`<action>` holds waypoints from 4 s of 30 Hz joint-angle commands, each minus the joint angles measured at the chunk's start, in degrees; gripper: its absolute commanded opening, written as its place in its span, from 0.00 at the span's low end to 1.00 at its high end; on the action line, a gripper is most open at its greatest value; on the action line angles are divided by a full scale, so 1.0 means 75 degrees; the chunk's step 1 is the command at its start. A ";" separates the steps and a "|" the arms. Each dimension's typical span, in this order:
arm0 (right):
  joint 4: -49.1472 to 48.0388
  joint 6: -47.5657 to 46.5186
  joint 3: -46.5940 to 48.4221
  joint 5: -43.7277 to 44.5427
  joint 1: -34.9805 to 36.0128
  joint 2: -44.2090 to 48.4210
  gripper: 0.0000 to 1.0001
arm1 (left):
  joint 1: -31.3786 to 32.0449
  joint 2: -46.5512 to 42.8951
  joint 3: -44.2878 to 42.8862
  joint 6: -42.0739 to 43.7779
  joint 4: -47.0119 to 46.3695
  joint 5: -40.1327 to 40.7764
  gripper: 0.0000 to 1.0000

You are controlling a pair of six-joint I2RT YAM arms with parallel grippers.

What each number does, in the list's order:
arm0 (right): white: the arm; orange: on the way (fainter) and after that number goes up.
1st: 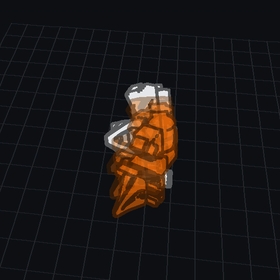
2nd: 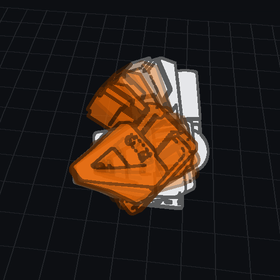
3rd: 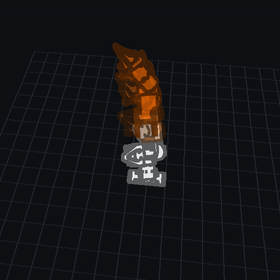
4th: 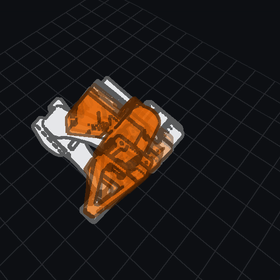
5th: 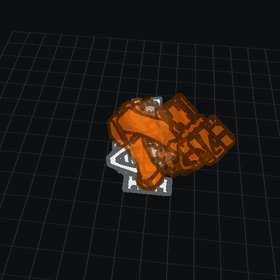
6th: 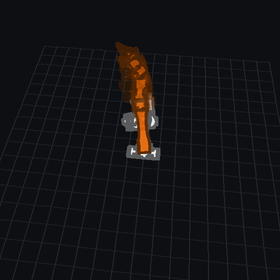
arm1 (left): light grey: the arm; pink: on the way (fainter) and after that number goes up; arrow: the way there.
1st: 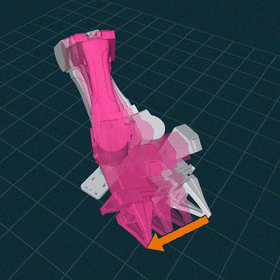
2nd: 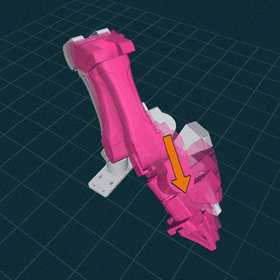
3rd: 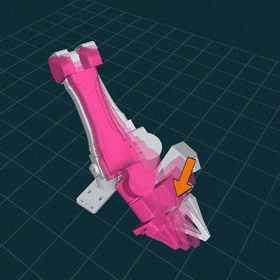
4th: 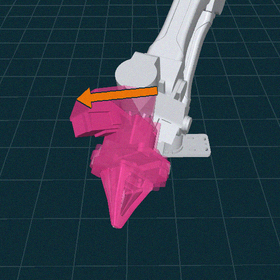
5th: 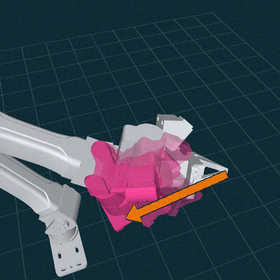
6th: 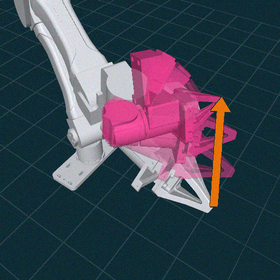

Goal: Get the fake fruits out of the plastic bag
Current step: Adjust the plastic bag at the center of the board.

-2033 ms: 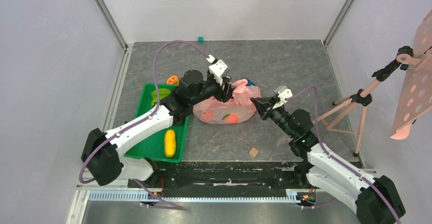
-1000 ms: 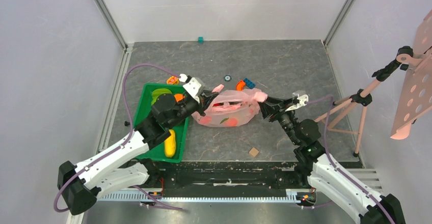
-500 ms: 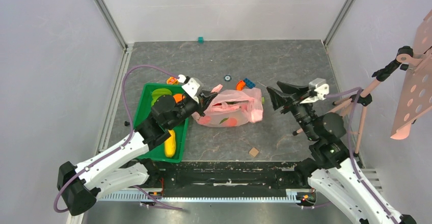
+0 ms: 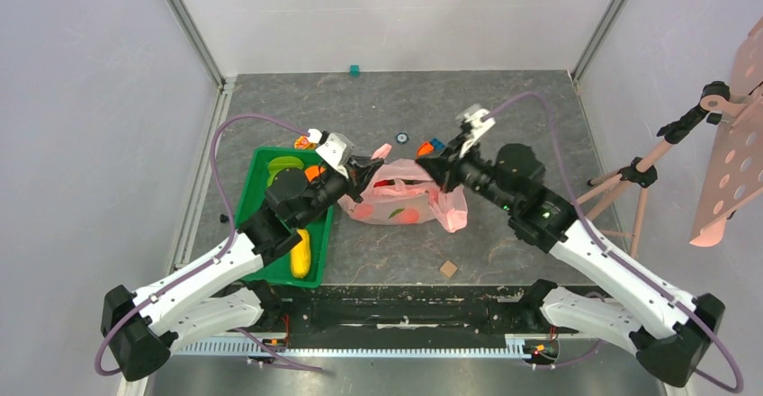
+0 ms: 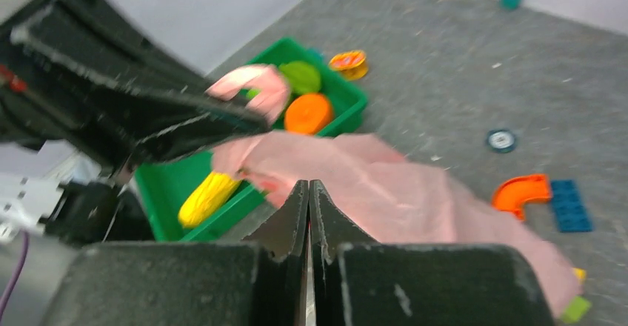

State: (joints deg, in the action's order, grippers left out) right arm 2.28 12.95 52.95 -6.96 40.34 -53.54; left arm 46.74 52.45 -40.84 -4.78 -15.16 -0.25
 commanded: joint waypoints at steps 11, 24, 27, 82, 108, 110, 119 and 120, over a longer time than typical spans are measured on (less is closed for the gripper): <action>0.0534 0.0713 0.0064 0.1993 0.2121 -0.1116 0.00 | 0.0002 -0.0021 0.0061 -0.0475 -0.0500 0.0160 0.02; -0.0715 0.1119 -0.0134 0.4120 0.2030 -0.2420 0.00 | 0.0002 -0.0340 0.0264 -0.0708 -0.0598 0.0069 0.02; -0.0885 0.1297 -0.0160 0.4093 0.1785 -0.2780 0.00 | 0.0002 -0.0452 0.0363 -0.0754 -0.0631 0.0069 0.02; -0.2608 0.0391 -0.1804 0.0186 -0.0657 -0.1850 0.00 | 0.0002 -0.0093 -0.3608 0.0255 0.3291 -0.0101 0.52; -0.1964 0.1811 -0.1646 0.0699 -0.0873 -0.1253 0.00 | 0.2129 0.3350 -0.5317 -0.2132 0.4325 0.2842 0.02; -0.1968 0.1936 -0.1657 0.0735 -0.0893 -0.1243 0.00 | 0.2290 0.3520 -0.5291 -0.2283 0.4328 0.3012 0.02; -0.1983 0.2128 -0.1857 0.0881 -0.1042 -0.1271 0.00 | 0.2536 0.4217 -0.5160 -0.2827 0.4822 0.3561 0.02; -0.2010 0.2145 -0.1915 0.0881 -0.1070 -0.1266 0.00 | 0.2535 0.4293 -0.5118 -0.2862 0.4825 0.3564 0.02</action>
State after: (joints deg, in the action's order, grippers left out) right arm -11.73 27.66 38.57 -2.07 33.19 -64.05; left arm 65.52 82.85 -80.40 -21.76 19.90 23.70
